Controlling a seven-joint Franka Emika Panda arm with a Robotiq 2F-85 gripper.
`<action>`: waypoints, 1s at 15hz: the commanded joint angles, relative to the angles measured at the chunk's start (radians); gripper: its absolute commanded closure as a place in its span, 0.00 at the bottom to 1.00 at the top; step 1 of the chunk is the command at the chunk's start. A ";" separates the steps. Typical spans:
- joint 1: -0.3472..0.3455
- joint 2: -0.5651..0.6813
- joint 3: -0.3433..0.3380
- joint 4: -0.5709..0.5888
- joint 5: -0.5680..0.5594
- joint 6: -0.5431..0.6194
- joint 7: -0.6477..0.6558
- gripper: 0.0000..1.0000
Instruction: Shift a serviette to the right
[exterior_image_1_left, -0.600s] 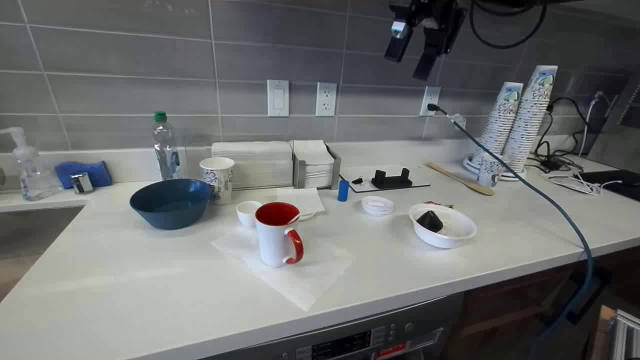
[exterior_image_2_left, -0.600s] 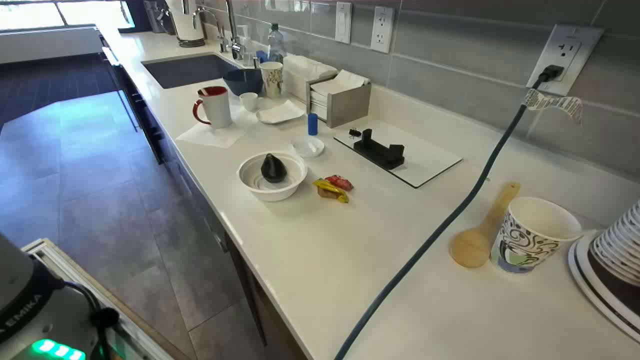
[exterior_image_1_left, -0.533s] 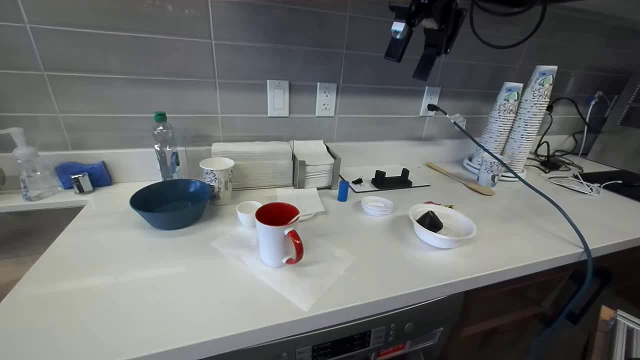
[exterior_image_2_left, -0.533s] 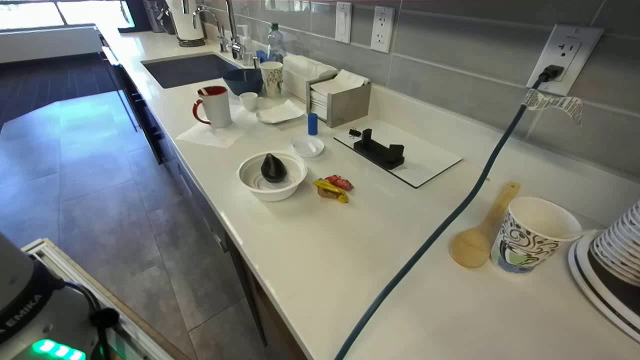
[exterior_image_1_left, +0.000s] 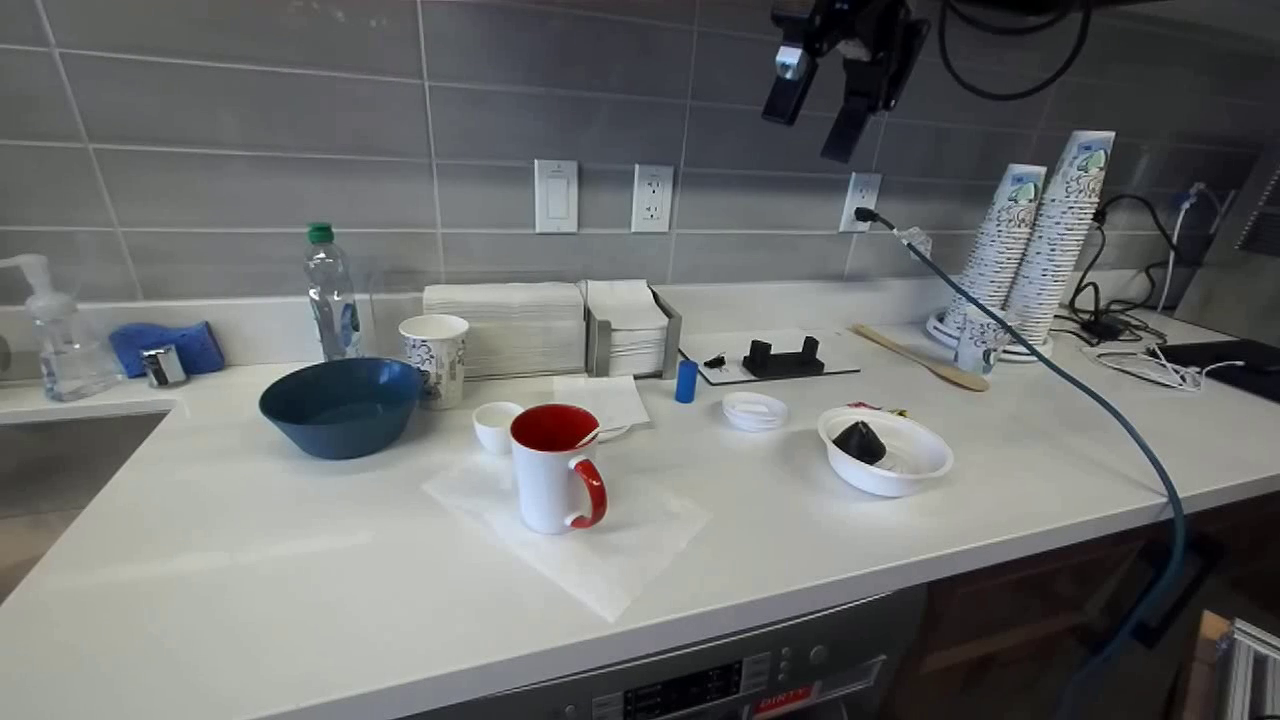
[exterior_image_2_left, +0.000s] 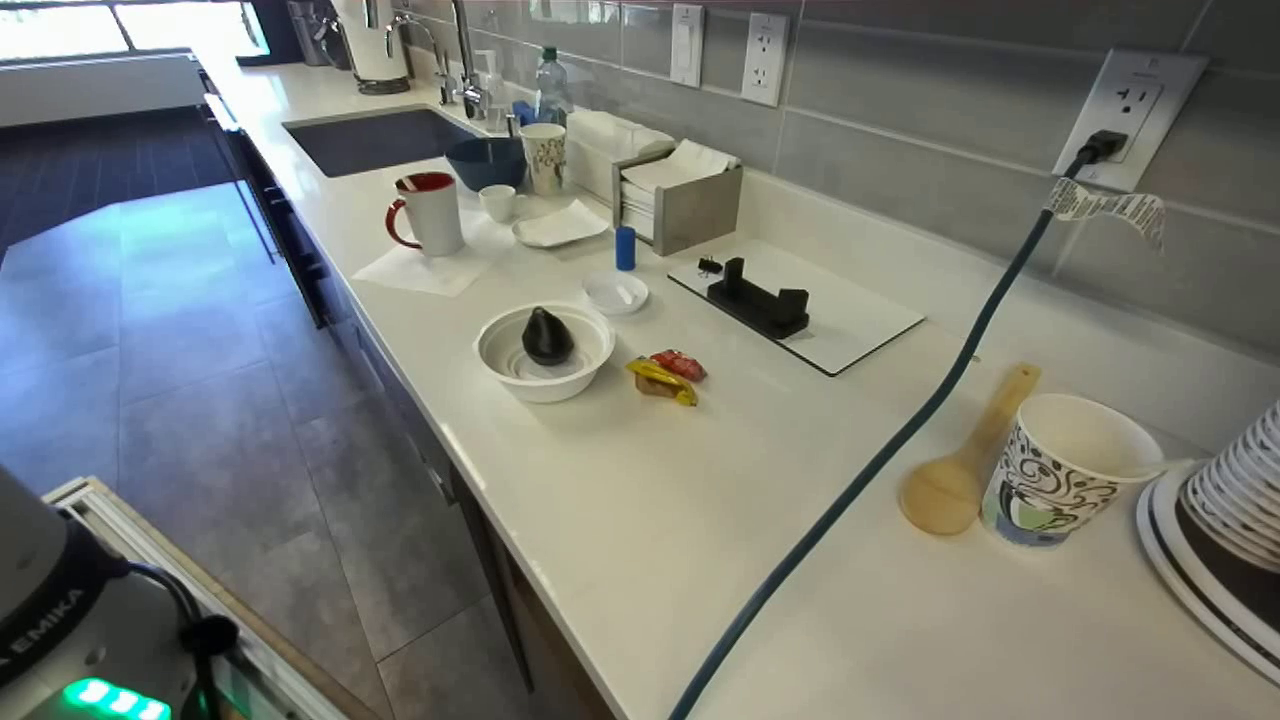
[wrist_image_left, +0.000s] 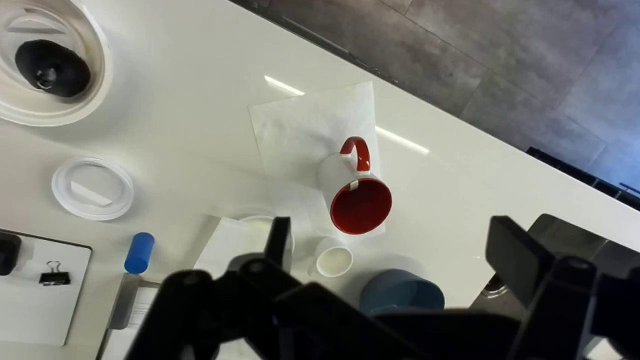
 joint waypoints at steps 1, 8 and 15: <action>-0.030 0.108 -0.004 0.013 0.016 0.105 -0.005 0.00; -0.053 0.325 -0.063 0.037 0.113 0.289 -0.060 0.00; -0.072 0.520 -0.066 0.094 0.299 0.410 -0.170 0.00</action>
